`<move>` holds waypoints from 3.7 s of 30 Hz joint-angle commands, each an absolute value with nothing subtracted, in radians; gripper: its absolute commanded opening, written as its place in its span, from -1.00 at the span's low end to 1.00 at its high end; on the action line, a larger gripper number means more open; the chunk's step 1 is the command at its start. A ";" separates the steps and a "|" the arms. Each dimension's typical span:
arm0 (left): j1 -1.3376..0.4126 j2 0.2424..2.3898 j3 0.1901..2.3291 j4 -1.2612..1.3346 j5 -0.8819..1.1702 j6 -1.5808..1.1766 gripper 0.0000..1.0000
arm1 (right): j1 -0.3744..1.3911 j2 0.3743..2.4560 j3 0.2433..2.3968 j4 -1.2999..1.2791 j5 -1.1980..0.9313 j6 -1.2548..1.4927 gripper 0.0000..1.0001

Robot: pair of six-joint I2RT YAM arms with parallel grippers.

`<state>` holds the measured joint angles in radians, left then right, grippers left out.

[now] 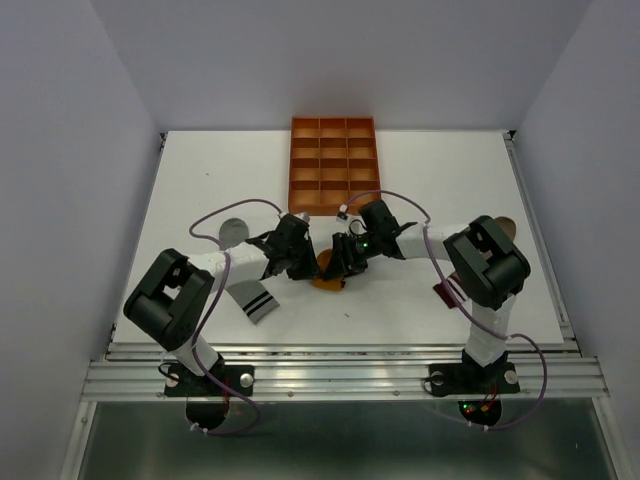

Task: Roll the socks
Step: Roll the sock at the center of the board.

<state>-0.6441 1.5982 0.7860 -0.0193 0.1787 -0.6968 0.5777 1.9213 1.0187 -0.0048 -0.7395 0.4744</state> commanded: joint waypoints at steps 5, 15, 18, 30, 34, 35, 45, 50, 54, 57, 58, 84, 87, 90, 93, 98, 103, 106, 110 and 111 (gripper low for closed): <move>-0.670 1.677 0.761 -0.238 0.058 -0.653 -0.82 | 0.578 1.775 1.026 0.003 -0.537 0.353 0.08; -0.675 1.657 0.787 -0.245 0.089 -0.649 -0.83 | 0.644 1.589 0.948 0.009 -0.523 0.140 0.10; -0.675 1.654 0.795 -0.256 0.103 -0.652 -0.83 | 0.718 1.566 0.928 0.003 -0.445 0.077 0.10; -0.675 1.658 0.804 -0.265 0.124 -0.657 -0.83 | 0.839 1.597 0.948 -0.061 -0.224 0.012 0.10; -0.675 1.660 0.811 -0.276 0.120 -0.657 -0.83 | 0.859 1.611 0.945 -0.075 -0.213 0.012 0.09; -0.675 1.660 0.811 -0.276 0.118 -0.655 -0.83 | 0.859 1.612 0.945 -0.078 -0.213 0.014 0.09; -0.675 1.671 0.827 -0.279 0.120 -0.670 -0.83 | 0.891 1.631 0.928 -0.119 -0.158 0.018 0.08; -0.675 1.671 0.828 -0.279 0.127 -0.675 -0.83 | 0.910 1.672 0.934 -0.153 -0.061 0.021 0.08; -0.675 1.672 0.822 -0.273 0.143 -0.678 -0.82 | 0.928 1.692 0.925 -0.158 -0.005 0.020 0.07; -0.672 1.670 0.822 -0.270 0.152 -0.680 -0.82 | 0.952 1.709 0.920 -0.160 0.066 0.014 0.05; -0.672 1.671 0.821 -0.265 0.158 -0.678 -0.82 | 0.953 1.712 0.920 -0.160 0.074 0.014 0.04; -0.558 1.507 0.772 -0.186 0.299 -0.723 -0.01 | 0.994 1.792 0.959 -0.202 0.060 0.069 -0.99; -0.555 1.436 0.799 -0.195 0.262 -0.730 0.29 | 0.980 1.778 0.966 -0.201 -0.035 0.113 -0.98; -0.552 1.393 0.808 -0.204 0.224 -0.732 0.98 | 0.934 1.782 0.982 -0.204 -0.118 0.155 -0.99; -0.538 1.376 0.810 -0.219 0.187 -0.736 0.98 | 0.887 1.787 0.992 -0.206 -0.195 0.199 -0.99; -0.517 1.339 0.793 -0.213 0.172 -0.732 0.96 | 0.809 1.812 1.002 -0.210 -0.354 0.258 -0.99; -0.511 1.325 0.773 -0.219 0.163 -0.726 0.93 | 0.744 1.873 1.037 -0.247 -0.436 0.299 -0.99; -0.508 1.322 0.752 -0.212 0.166 -0.724 0.92 | 0.732 1.897 1.052 -0.271 -0.449 0.325 -0.99; -0.509 1.302 0.715 -0.170 0.205 -0.712 0.91 | 0.670 1.924 1.061 -0.275 -0.528 0.365 -0.99; -0.509 1.298 0.698 -0.144 0.216 -0.709 0.91 | 0.661 1.936 1.077 -0.294 -0.538 0.373 -0.99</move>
<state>-0.5129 1.3441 0.7383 -0.2054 0.1745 -0.7300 0.6998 1.8626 1.0740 -0.1501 -0.5350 0.3443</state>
